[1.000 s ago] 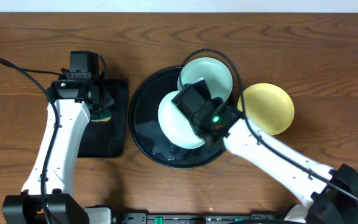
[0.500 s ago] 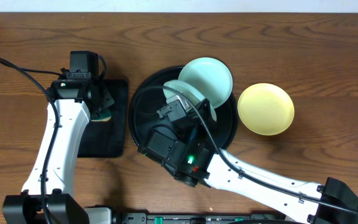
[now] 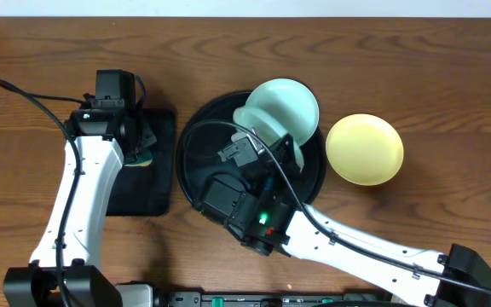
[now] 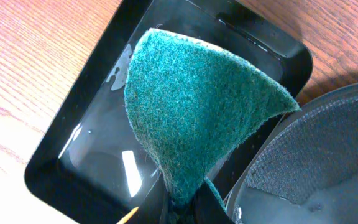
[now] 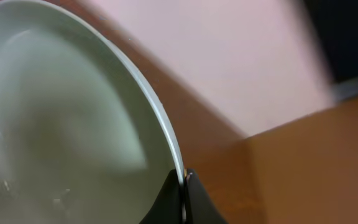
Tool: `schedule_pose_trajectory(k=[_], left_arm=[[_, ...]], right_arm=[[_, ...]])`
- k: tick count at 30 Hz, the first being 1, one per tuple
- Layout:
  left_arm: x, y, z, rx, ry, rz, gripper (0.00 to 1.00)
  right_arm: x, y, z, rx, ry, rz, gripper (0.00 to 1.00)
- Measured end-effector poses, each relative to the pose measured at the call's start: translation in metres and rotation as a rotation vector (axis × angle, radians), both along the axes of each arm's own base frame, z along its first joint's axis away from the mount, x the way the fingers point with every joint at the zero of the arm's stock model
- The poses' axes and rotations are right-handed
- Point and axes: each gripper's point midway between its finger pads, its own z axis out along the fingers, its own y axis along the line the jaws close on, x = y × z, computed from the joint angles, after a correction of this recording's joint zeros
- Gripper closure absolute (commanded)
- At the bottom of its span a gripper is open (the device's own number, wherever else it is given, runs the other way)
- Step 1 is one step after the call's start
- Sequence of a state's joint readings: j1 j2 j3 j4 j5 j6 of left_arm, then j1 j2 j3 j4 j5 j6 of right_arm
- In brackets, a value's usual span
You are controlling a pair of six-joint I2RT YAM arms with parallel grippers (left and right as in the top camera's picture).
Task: Clean dirty plates on tray and stack at the side
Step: 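Lift the mint-green plate with the right gripper and stack it on the yellow plate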
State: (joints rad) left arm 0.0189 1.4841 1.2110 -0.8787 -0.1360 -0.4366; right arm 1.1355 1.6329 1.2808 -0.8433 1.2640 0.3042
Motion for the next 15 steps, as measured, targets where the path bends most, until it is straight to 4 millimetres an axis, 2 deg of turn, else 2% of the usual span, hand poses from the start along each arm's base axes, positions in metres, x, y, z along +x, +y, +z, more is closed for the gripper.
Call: schedule_pose_trajectory(k=[4, 8, 12, 15], left_arm=[[0.000, 0.000, 0.000, -0.002, 0.000, -0.001, 0.92], [0.000, 0.000, 0.000, -0.002, 0.000, -0.001, 0.93], [0.000, 0.000, 0.000, -0.003, 0.000, -0.001, 0.93], [0.000, 0.000, 0.000, -0.002, 0.000, -0.001, 0.93]], right_arm=[[0.000, 0.005, -0.044, 0.162, 0.243, 0.021, 0.99], [0.007, -0.002, -0.073, 0.318, 0.422, -0.020, 0.99], [0.016, -0.015, -0.087, 0.492, 0.565, -0.068, 0.99], [0.027, -0.034, -0.080, 0.643, 0.627, -0.105, 0.99]])
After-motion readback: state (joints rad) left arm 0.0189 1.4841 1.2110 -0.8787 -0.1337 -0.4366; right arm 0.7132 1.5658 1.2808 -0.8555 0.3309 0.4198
